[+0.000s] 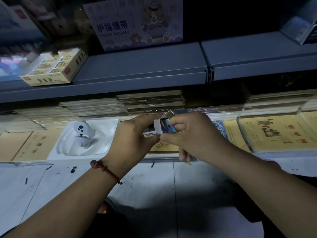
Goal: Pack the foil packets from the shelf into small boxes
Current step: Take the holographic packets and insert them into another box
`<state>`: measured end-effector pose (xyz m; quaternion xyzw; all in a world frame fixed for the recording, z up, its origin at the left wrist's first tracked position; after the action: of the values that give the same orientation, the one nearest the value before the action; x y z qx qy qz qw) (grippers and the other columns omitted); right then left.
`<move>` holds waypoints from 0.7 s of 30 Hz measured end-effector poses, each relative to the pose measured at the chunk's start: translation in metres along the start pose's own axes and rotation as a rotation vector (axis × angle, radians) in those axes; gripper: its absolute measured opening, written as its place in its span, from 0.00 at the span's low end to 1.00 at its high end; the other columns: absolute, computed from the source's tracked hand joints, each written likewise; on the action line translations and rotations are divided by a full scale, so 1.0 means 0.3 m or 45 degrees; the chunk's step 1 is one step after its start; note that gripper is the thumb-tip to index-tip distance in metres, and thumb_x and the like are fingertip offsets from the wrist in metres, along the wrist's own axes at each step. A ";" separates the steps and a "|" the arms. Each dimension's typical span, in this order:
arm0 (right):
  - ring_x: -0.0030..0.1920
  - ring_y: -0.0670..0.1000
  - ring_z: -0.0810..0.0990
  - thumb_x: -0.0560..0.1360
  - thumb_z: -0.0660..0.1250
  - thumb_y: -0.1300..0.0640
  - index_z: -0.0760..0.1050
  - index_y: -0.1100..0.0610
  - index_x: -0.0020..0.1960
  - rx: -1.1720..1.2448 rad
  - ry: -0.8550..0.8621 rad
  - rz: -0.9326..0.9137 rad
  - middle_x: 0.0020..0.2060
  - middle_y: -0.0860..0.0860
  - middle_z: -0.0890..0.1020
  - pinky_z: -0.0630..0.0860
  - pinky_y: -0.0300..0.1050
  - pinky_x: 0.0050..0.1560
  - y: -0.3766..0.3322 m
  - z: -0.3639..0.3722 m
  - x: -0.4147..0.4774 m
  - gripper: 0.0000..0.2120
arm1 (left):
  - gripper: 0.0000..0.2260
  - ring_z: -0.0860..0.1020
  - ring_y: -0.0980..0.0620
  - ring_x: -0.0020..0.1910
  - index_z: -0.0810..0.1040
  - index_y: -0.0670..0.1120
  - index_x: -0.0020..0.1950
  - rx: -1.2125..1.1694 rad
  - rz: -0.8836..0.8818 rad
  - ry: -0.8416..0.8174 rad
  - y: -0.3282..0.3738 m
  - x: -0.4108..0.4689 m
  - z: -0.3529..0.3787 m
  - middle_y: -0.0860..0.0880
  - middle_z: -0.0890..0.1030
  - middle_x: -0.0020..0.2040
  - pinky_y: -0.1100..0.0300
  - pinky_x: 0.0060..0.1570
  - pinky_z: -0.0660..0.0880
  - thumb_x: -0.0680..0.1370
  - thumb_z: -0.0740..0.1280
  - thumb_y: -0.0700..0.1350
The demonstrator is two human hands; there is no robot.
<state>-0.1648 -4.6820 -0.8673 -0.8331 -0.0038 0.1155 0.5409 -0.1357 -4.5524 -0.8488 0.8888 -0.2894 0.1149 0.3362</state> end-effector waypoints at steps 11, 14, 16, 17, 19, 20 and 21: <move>0.27 0.50 0.83 0.76 0.74 0.62 0.81 0.55 0.60 0.173 -0.209 0.048 0.36 0.50 0.86 0.72 0.36 0.24 0.015 0.079 0.001 0.14 | 0.17 0.84 0.56 0.49 0.84 0.49 0.59 0.017 0.012 0.013 0.011 -0.007 0.001 0.54 0.86 0.49 0.56 0.50 0.80 0.70 0.78 0.44; 0.26 0.50 0.82 0.75 0.74 0.62 0.80 0.54 0.64 0.173 -0.241 0.030 0.41 0.52 0.87 0.72 0.36 0.25 0.013 0.090 -0.001 0.18 | 0.19 0.84 0.56 0.51 0.83 0.50 0.62 -0.017 0.013 0.007 0.019 -0.013 0.008 0.55 0.86 0.51 0.52 0.49 0.81 0.72 0.76 0.46; 0.25 0.49 0.81 0.75 0.75 0.62 0.80 0.55 0.65 0.191 -0.249 0.031 0.42 0.49 0.87 0.72 0.37 0.25 0.013 0.088 0.000 0.19 | 0.20 0.84 0.55 0.52 0.83 0.49 0.63 -0.020 0.019 0.015 0.017 -0.014 0.006 0.54 0.86 0.52 0.51 0.50 0.81 0.72 0.76 0.46; 0.24 0.49 0.80 0.75 0.75 0.62 0.80 0.55 0.65 0.202 -0.254 0.028 0.41 0.47 0.87 0.71 0.37 0.25 0.013 0.088 0.002 0.19 | 0.20 0.84 0.55 0.52 0.83 0.48 0.63 -0.017 0.017 0.028 0.015 -0.013 0.001 0.53 0.86 0.52 0.52 0.50 0.80 0.71 0.76 0.45; 0.23 0.49 0.79 0.75 0.75 0.62 0.80 0.54 0.65 0.200 -0.265 0.009 0.44 0.49 0.87 0.71 0.38 0.24 0.003 0.085 0.004 0.19 | 0.20 0.84 0.55 0.52 0.83 0.47 0.63 -0.014 0.020 0.046 0.020 -0.011 -0.009 0.53 0.86 0.53 0.53 0.50 0.80 0.71 0.77 0.43; 0.23 0.49 0.79 0.75 0.76 0.61 0.79 0.54 0.65 0.180 -0.275 -0.003 0.45 0.51 0.87 0.70 0.38 0.25 -0.002 0.087 0.003 0.19 | 0.21 0.84 0.55 0.52 0.83 0.47 0.63 -0.012 0.035 0.043 0.030 -0.010 -0.010 0.53 0.86 0.54 0.54 0.50 0.80 0.71 0.77 0.41; 0.24 0.50 0.78 0.74 0.76 0.60 0.79 0.53 0.65 0.155 -0.286 -0.014 0.45 0.51 0.87 0.70 0.38 0.25 -0.003 0.089 0.005 0.20 | 0.21 0.84 0.55 0.52 0.83 0.47 0.63 -0.006 0.058 0.037 0.042 -0.011 -0.010 0.53 0.86 0.54 0.54 0.50 0.80 0.70 0.77 0.40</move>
<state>-0.1685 -4.6573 -0.8772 -0.7806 -0.0618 0.2052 0.5871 -0.1458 -4.5567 -0.8411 0.8795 -0.3049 0.1349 0.3396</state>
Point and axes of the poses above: each hand's wrist, its own x-axis towards the middle knuckle, its own z-axis out of the palm, y = z × x, the point moved 10 cm from there along x, towards the middle knuckle
